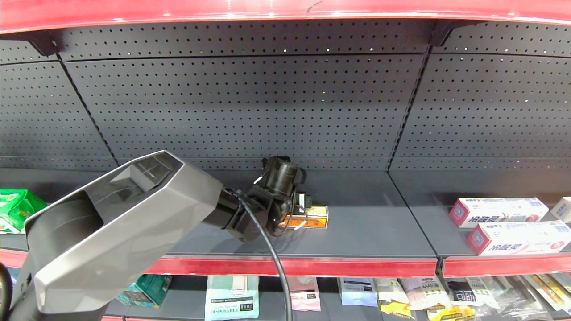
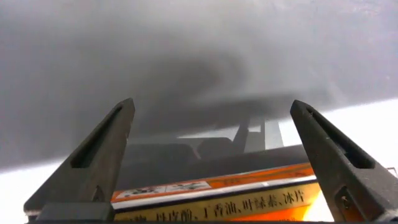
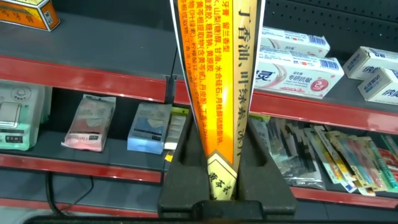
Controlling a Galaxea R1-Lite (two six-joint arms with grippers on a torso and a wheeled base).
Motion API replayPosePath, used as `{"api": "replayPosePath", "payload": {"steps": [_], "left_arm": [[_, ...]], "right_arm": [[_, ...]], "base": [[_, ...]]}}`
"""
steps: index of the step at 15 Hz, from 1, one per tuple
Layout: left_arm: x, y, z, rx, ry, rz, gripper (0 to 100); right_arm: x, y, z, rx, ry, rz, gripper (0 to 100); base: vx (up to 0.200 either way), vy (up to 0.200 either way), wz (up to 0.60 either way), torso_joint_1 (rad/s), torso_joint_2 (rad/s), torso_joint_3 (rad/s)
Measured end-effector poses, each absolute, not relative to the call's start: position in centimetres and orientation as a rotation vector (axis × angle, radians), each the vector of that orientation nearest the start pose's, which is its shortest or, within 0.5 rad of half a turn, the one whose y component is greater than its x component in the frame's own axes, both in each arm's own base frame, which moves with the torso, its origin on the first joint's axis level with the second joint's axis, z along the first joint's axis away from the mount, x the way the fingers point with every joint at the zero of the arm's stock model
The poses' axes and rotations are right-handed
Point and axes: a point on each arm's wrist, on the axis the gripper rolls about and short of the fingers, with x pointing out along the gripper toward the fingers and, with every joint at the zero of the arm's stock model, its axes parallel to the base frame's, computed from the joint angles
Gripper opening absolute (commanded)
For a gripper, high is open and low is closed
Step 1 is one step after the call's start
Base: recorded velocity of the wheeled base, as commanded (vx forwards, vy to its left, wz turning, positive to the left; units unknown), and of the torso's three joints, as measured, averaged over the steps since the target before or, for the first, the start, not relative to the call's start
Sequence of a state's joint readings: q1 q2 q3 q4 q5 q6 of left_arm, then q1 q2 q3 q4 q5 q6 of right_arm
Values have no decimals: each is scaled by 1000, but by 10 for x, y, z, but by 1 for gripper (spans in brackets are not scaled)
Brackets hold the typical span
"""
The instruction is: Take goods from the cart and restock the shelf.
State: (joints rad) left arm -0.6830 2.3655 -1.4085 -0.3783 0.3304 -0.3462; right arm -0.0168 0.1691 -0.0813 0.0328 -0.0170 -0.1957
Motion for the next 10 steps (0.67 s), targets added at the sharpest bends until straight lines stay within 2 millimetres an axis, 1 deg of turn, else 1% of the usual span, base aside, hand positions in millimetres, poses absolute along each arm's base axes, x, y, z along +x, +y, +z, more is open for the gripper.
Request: {"api": "replayPosePath", "payload": {"steps": [5,10], "left_arm": [[358,-287,59,-50,573,-273,100],[353,-284,56,-34,598,-267,100]], "right_arm": [[-14,0,99,-196,112,-23,0],[-14,0,100,-196,107,-24,0]], "base": [[0,0,0,0,0,0],[0,0,0,0,0,0]]}}
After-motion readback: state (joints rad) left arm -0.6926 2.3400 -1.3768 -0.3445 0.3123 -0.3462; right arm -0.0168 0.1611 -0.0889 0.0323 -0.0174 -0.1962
